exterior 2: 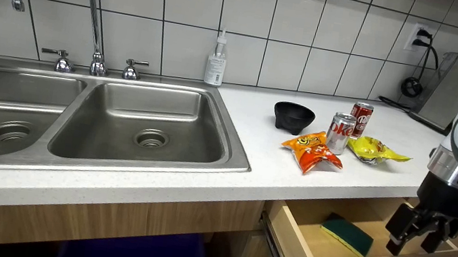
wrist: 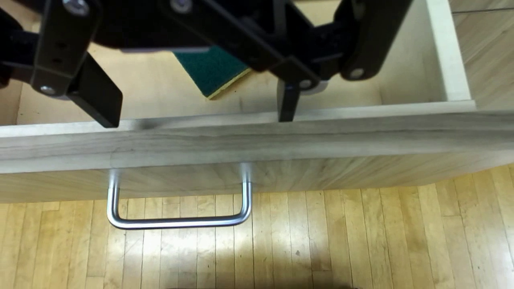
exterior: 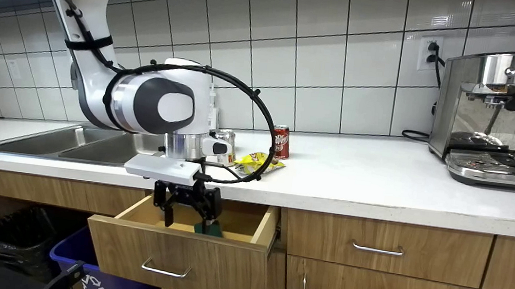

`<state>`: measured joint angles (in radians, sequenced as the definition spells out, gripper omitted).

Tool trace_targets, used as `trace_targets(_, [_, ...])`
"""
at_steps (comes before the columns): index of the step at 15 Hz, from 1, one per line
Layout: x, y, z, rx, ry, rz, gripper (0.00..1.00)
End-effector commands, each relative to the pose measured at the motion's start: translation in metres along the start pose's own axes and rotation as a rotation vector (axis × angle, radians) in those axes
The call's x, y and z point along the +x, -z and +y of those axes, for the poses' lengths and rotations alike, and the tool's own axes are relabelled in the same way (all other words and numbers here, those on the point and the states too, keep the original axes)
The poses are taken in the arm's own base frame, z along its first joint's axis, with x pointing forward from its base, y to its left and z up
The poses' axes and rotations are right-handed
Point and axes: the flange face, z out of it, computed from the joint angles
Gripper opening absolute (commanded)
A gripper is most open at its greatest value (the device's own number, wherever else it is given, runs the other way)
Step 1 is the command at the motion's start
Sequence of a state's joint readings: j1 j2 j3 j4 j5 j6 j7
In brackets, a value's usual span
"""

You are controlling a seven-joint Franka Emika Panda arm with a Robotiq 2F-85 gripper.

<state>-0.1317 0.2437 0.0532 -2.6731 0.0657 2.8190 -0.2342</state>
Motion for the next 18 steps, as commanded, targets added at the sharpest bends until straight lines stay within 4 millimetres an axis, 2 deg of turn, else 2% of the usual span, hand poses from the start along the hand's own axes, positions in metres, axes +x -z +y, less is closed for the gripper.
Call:
trace_targets(1, [-0.017,0.008,-0.004,0.007,-0.025,-0.048,1.0])
trace_targets(6, [-0.018,0.01,-0.004,0.012,-0.024,-0.063,1.0])
trace_targets(9, [-0.015,0.019,-0.005,0.017,-0.025,-0.041,1.0])
trace_targets(13, [-0.004,0.041,-0.003,0.008,-0.032,0.02,1.0])
trace_targets(18, [0.006,0.078,0.003,-0.006,-0.049,0.12,1.0])
